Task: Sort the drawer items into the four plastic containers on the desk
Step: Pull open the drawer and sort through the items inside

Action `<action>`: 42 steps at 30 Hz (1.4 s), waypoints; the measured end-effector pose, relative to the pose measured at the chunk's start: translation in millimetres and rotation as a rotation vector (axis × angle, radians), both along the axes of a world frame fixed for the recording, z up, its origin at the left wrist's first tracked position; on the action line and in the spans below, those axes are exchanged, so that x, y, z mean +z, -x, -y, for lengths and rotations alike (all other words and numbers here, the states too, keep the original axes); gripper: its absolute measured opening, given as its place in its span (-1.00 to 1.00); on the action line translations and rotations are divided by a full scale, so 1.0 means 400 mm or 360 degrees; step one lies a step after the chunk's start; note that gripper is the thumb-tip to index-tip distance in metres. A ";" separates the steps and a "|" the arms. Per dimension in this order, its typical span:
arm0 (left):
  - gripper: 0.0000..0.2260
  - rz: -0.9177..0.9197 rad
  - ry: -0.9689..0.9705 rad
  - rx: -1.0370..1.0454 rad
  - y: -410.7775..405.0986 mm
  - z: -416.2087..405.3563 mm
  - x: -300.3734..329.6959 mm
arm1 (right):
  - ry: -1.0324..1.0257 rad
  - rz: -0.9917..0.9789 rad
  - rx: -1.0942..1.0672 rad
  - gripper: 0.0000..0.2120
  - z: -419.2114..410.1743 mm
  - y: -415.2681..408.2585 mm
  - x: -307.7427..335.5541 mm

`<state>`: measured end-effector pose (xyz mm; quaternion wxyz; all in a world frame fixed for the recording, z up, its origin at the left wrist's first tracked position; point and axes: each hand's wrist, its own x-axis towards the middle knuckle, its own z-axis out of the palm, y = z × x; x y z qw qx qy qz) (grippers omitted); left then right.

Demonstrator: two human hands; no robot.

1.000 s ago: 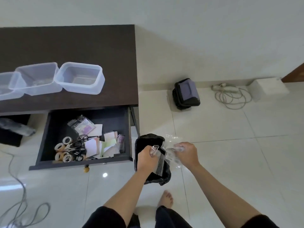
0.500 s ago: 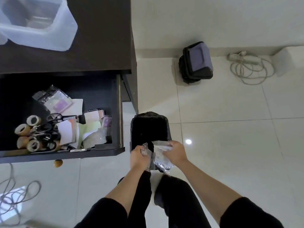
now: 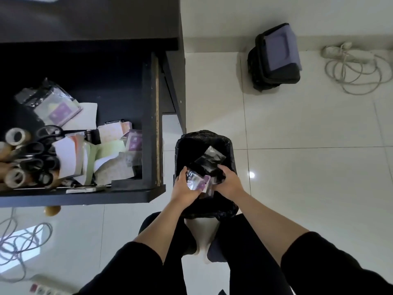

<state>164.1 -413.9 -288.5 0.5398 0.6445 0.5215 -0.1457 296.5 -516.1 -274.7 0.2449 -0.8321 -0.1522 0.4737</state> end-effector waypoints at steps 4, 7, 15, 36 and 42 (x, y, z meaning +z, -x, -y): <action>-0.24 -0.0015 -0.0002 -0.0036 0.014 0.028 0.106 | 0.0078 -0.0014 0.0009 -0.41 0.025 0.006 0.101; -0.33 -0.0015 -0.0012 -0.0040 0.029 0.062 0.227 | 0.0146 0.0009 0.0053 -0.51 0.052 0.022 0.202; -0.52 0.0170 -0.0253 0.0063 0.103 0.135 0.575 | -0.0145 0.0024 -0.0119 -0.74 0.088 0.113 0.505; -0.73 0.0225 -0.0867 0.0382 0.309 -0.490 0.716 | -0.0225 0.0242 0.0183 -0.47 -0.433 0.292 0.666; -0.54 0.0025 -0.0702 0.0004 0.296 -0.679 0.637 | 0.0095 0.0136 0.0016 -0.37 -0.517 0.321 0.612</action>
